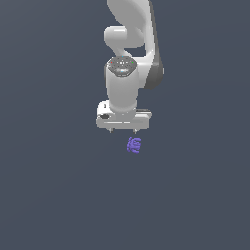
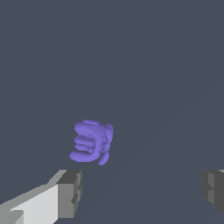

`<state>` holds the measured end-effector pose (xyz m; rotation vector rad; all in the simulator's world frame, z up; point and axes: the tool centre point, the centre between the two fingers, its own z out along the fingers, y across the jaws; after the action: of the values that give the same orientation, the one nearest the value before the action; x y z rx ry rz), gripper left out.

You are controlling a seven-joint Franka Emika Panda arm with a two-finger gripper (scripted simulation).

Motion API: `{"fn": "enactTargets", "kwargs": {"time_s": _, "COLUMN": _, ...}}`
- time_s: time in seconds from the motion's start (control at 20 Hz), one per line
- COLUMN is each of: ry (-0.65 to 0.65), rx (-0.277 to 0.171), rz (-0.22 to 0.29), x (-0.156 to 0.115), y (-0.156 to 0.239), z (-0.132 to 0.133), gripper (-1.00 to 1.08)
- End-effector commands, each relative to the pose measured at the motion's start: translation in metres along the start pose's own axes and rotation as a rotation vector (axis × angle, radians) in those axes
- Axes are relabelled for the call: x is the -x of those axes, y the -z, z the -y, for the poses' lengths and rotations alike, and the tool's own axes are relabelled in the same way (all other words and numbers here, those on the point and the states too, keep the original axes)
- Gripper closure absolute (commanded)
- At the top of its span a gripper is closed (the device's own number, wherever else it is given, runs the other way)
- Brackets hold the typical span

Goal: Pick up the object and move it to a goal position.

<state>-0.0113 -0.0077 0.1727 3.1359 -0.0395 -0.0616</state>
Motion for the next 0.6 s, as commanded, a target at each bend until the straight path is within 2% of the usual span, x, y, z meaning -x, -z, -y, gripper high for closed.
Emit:
{"fn": "enactTargets", "kwargs": {"time_s": 0.0, "ry": 0.000, "rx": 0.000, "rz": 0.000, "x": 0.000, "y": 0.000, "z": 0.000, "gripper": -0.92}}
{"fn": "enactTargets", "kwargs": {"time_s": 0.55, "ry": -0.066, "rx": 0.002, "rz": 0.045, "x": 0.008, "y": -0.012, "z": -0.030, "gripper": -0.92}}
